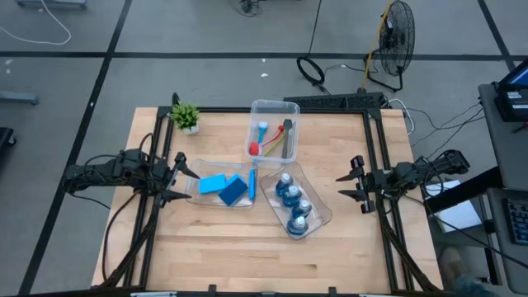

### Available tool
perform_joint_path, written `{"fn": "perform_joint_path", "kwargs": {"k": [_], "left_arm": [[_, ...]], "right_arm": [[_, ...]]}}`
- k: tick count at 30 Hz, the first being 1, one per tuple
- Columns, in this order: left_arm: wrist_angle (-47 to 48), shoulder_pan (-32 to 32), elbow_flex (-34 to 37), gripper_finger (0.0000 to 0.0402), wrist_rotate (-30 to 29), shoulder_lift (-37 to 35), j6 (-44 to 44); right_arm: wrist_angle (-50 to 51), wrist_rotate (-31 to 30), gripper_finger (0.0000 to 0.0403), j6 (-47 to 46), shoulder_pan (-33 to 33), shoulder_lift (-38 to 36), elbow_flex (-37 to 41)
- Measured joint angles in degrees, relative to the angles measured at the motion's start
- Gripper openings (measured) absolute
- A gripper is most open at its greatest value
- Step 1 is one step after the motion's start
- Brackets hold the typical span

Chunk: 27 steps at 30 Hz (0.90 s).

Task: Pick & Place Kitchen Sink Supplies
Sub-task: Return to Home Position

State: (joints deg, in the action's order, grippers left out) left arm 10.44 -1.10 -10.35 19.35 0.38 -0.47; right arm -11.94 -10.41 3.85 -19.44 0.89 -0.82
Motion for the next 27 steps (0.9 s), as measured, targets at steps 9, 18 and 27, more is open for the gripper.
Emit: {"fn": "perform_joint_path", "kwargs": {"k": [9, 18, 27], "left_arm": [[0.00, 0.00, 0.00, 0.0318, 0.00, 0.00, 0.00], [0.00, 0.00, 0.00, 0.0306, 0.00, 0.00, 0.00], [0.00, -0.01, 0.00, 0.0324, 0.00, 0.00, 0.00]], "right_arm": [[0.00, 0.00, 0.0155, 0.00, -0.01, 0.00, 0.00], [-0.02, 0.00, 0.0155, 0.01, 0.00, 0.00, 0.01], [0.00, 0.00, 0.0155, 0.01, 0.00, 0.00, 0.00]]}}
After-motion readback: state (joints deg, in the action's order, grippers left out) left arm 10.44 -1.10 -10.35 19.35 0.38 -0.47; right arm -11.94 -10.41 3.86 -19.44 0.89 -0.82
